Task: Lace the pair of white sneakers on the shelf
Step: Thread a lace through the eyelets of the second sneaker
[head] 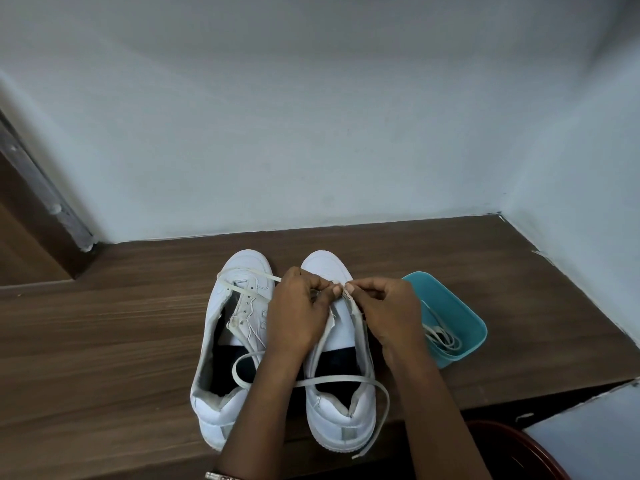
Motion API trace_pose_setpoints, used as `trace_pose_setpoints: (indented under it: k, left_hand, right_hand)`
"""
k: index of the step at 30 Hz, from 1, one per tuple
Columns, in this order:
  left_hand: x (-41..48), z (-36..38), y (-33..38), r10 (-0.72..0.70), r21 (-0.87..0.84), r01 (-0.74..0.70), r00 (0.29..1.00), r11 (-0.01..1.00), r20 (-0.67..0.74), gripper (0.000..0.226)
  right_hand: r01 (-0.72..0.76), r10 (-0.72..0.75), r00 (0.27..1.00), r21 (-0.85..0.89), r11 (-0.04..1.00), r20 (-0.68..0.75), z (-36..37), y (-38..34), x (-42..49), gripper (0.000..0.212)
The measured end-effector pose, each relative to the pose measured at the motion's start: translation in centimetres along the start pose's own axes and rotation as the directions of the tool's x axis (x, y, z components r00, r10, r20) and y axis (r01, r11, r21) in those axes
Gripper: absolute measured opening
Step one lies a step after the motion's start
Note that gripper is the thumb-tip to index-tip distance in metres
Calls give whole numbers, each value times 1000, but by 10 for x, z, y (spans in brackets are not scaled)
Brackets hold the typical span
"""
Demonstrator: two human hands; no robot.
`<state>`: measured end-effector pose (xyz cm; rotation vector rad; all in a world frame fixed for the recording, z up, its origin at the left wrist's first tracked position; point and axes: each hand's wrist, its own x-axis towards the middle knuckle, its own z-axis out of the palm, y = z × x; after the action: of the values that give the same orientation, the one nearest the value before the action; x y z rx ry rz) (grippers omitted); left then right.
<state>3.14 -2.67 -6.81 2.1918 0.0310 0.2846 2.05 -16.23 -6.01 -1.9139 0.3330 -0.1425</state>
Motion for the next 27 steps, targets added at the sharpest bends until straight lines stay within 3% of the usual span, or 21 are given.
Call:
trace_pose_setpoints:
  k: [4,6,8,10,12,15,17,19,21,23,25,27]
  left_hand:
    - [-1,-1,1,24,-2,-24,1000,1000,-12,11]
    - [-2,-4,3,32,-30,-35,996,999,-84,10]
    - [-1,-9,6,37,-81,-51,984,995,-177,9]
    - [1,-17,8,14,-127,-40,980,991,-198,9]
    - [1,-24,9,-26,-150,-2,982,989,-189,11]
    - [0,-31,13,-29,-138,2,981,990,-193,14]
    - [-3,-30,18,28,-138,-48,989,989,-143,13]
    - [-7,-24,27,169,-75,-172,985,982,-42,15]
    - [-14,-12,37,271,133,-283,957,950,104,25]
    - [-21,2,44,233,388,-285,956,876,176,32]
    - [-25,10,46,241,482,-275,962,832,132,27]
    - [-24,14,45,312,440,-293,950,849,32,17]
  right_hand:
    - [66,-70,996,-66,996,-50,5,-4,-2,5]
    - [96,-103,990,-70,993,-100,5,-8,-3,7]
    - [99,-100,984,-15,995,-147,0,-11,-2,11]
    - [79,-52,983,150,985,-176,-10,-17,0,10]
    - [32,40,988,449,893,-149,-25,-26,1,7]
    - [-37,112,993,785,618,-41,-54,-35,1,10]
    - [-81,113,993,878,471,31,-71,-35,0,18]
    - [-124,107,990,914,387,89,-84,-37,-1,22]
    - [-160,52,987,949,271,151,-94,-40,-2,24]
    - [-208,-53,975,967,145,218,-104,-41,-3,28]
    - [-235,-144,958,967,99,248,-113,-39,-3,30]
    - [-197,-130,964,954,227,230,-119,-30,-1,21]
